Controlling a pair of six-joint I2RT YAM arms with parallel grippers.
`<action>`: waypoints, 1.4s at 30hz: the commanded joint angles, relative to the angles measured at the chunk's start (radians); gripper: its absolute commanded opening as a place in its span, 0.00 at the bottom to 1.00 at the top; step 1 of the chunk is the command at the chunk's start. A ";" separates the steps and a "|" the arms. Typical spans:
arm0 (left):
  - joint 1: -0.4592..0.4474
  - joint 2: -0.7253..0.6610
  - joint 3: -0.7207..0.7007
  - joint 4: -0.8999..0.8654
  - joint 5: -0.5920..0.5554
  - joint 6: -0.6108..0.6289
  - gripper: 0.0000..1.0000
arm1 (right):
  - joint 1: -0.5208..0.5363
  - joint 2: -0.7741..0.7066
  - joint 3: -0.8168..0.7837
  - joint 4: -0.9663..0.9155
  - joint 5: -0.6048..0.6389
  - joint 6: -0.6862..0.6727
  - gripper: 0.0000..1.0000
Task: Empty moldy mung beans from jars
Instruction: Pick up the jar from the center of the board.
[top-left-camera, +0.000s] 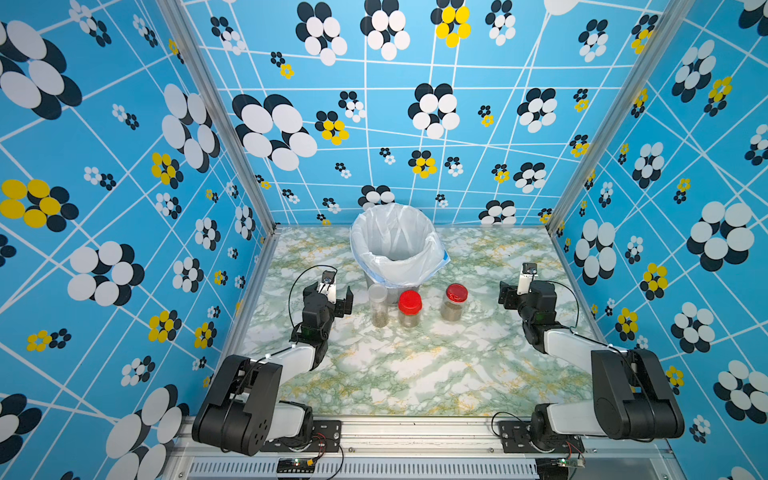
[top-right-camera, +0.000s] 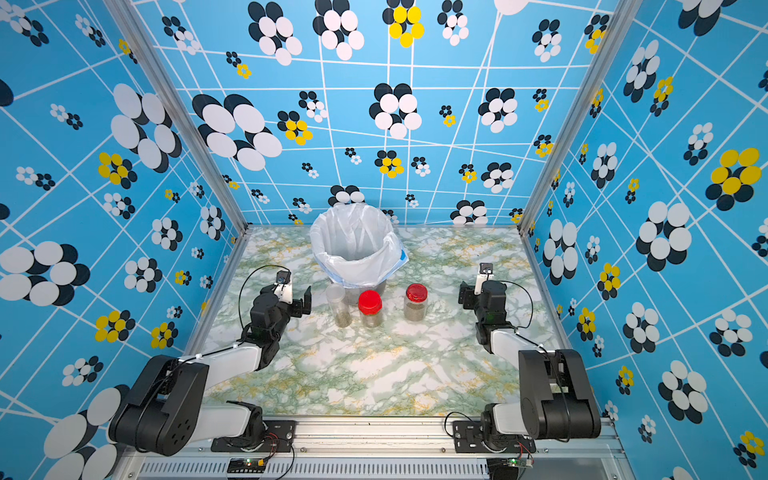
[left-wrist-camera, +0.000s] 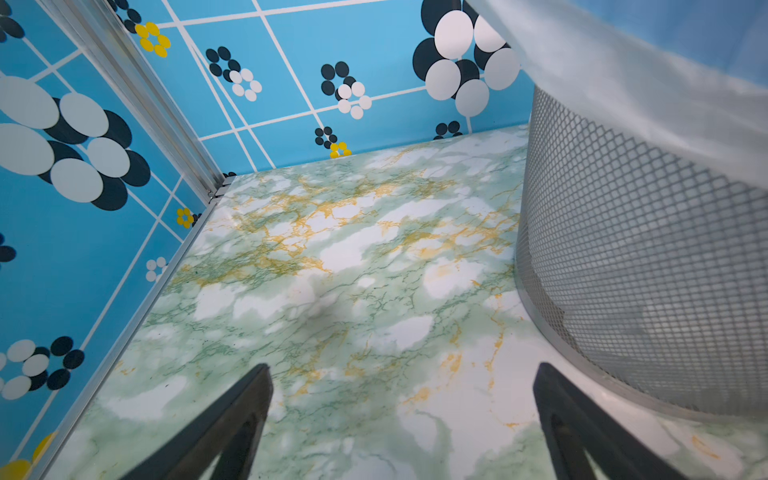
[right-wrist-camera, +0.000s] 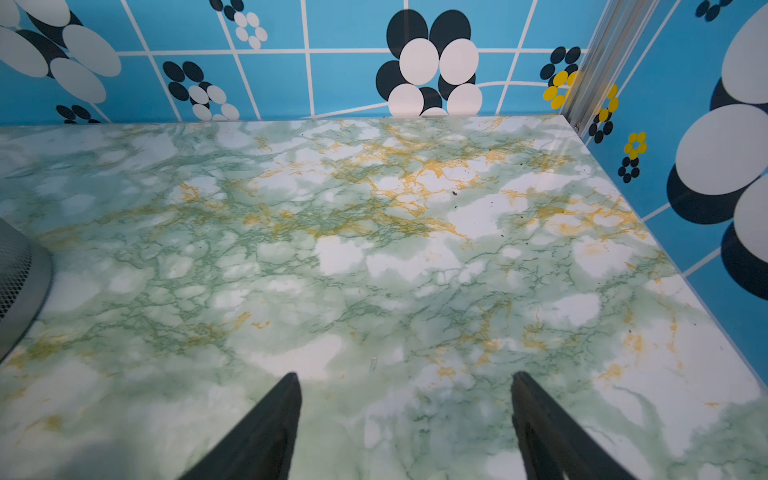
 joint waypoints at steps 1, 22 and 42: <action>-0.028 -0.080 0.006 -0.079 -0.086 0.031 0.99 | -0.005 -0.059 0.027 -0.115 -0.015 0.012 0.82; -0.471 -0.500 0.111 -0.548 -0.165 0.094 0.99 | 0.204 -0.292 0.228 -0.520 -0.374 0.133 0.82; -0.770 -0.288 0.263 -0.600 -0.025 -0.056 1.00 | 0.311 -0.182 0.147 -0.432 -0.371 0.107 0.99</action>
